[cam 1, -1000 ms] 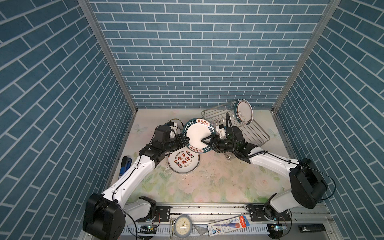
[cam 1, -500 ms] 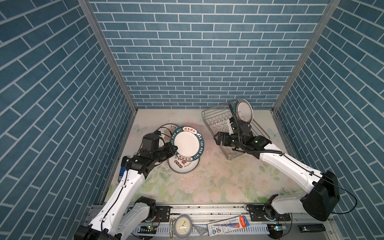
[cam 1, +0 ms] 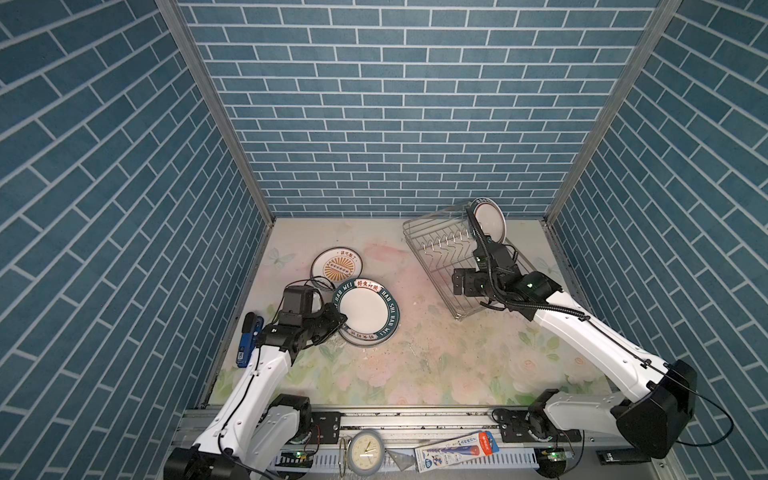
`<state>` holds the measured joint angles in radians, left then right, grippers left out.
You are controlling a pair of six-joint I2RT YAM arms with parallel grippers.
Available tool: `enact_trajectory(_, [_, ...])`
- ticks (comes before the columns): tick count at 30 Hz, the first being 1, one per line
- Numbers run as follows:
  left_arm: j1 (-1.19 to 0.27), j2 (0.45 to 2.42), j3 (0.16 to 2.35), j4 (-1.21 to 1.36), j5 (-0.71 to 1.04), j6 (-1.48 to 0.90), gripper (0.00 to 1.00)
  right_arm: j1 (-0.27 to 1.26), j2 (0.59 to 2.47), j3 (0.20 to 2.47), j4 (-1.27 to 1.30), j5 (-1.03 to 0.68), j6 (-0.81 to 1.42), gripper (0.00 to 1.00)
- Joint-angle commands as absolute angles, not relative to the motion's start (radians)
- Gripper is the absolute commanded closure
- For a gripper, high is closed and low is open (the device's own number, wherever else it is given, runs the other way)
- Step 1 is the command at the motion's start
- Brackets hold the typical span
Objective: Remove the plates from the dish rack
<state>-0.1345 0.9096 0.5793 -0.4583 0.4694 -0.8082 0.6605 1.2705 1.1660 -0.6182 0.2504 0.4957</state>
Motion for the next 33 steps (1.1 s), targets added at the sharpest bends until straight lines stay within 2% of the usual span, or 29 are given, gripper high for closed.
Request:
enact_trajectory(1, [-0.117,0.921,0.551,-0.399,0.511,-0.814,1.00,0.637,1.238,1.165,-0.646,0.271,0.463,0.01])
enact_trajectory(14, [-0.110,1.017,0.535,-0.350,0.531,-0.804,0.99,0.571,1.183,1.103,-0.620,0.216,0.449,0.01])
enact_trajectory(17, [-0.110,1.040,0.532,-0.349,0.530,-0.802,0.92,0.560,1.178,1.087,-0.602,0.210,0.448,0.01])
enact_trajectory(20, [-0.110,1.054,0.539,-0.362,0.523,-0.785,0.75,0.551,1.173,1.079,-0.596,0.213,0.449,0.01])
enact_trajectory(28, [-0.110,1.098,0.554,-0.396,0.501,-0.744,0.66,0.541,1.167,1.056,-0.564,0.185,0.445,0.01])
enact_trajectory(33, [-0.112,1.117,0.607,-0.494,0.457,-0.684,0.55,0.540,1.169,1.044,-0.543,0.162,0.442,0.01])
